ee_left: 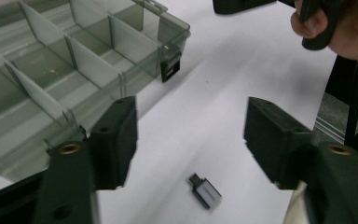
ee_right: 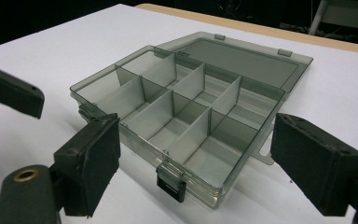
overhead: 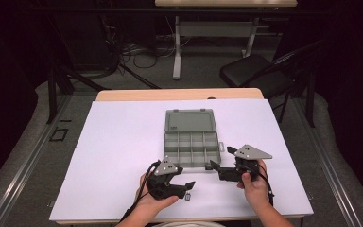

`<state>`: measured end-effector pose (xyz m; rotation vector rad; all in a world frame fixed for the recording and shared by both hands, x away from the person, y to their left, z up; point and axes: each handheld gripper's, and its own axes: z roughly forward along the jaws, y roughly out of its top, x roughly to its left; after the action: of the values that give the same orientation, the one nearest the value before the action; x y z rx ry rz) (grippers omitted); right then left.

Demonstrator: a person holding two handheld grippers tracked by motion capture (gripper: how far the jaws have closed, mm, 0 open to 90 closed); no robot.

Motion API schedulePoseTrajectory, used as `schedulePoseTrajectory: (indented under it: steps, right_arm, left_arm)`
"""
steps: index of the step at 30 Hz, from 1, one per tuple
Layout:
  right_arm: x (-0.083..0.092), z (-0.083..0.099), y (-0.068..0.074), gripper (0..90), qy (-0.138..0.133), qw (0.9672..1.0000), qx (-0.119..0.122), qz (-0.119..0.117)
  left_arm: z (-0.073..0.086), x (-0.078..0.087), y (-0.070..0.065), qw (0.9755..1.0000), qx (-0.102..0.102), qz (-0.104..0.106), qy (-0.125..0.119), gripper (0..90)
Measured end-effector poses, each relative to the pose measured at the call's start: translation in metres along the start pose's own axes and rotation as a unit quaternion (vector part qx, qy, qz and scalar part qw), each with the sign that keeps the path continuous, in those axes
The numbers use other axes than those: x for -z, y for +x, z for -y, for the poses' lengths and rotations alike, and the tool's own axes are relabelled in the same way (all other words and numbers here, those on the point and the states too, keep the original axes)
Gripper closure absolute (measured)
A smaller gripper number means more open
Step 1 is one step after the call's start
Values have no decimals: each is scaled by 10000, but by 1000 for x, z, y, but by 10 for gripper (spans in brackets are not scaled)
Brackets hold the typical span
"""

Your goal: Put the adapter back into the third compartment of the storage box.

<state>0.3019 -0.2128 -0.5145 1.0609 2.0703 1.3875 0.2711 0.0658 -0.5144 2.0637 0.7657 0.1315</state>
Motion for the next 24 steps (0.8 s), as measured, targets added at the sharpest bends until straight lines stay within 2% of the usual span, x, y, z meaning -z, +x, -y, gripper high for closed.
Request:
schedulePoseTrajectory:
  steps: [3,4,7,8,9,11,12,15,16,17,21,22,24]
  right_arm:
    - [1,0,0,159,1,10000,5,-6]
    - [2,0,0,159,-17,10000,-1,11]
    - [1,-1,-1,159,-33,10000,17,18]
    - [0,0,-1,160,-34,10000,29,30]
    - [0,0,-1,160,-34,10000,29,30]
    - [-1,0,0,161,-1,10000,42,23]
    - [-2,0,1,161,8,10000,58,28]
    - [-3,1,1,161,45,10000,82,17]
    - [-4,2,0,161,83,9999,89,4]
    - [-5,3,1,161,81,9999,72,-10]
    - [-6,4,0,162,128,9999,48,-56]
    - [-6,4,0,162,119,9999,71,-60]
    - [-5,4,0,162,113,9999,61,-54]
  left_arm:
    - [8,0,-6,9999,-74,-67,93,417]
    - [12,-1,-8,9998,-150,-23,107,455]
    - [17,-4,-10,9997,-195,-27,142,496]
    - [21,-8,-10,9994,-170,-20,292,496]
    - [21,-8,-10,9994,-170,-20,292,498]
    - [25,-13,-10,9990,-92,-85,439,511]
    - [26,-14,-11,9989,-11,-83,454,512]
    - [29,-16,-11,9989,26,-138,457,512]
    - [30,-17,-11,9988,50,-151,462,543]
    - [33,-20,-12,9986,175,-82,496,556]
    - [35,-24,-14,9983,143,-130,545,617]
    - [35,-25,-16,9979,77,-167,617,624]
    - [36,-26,-17,9979,96,-173,617,630]
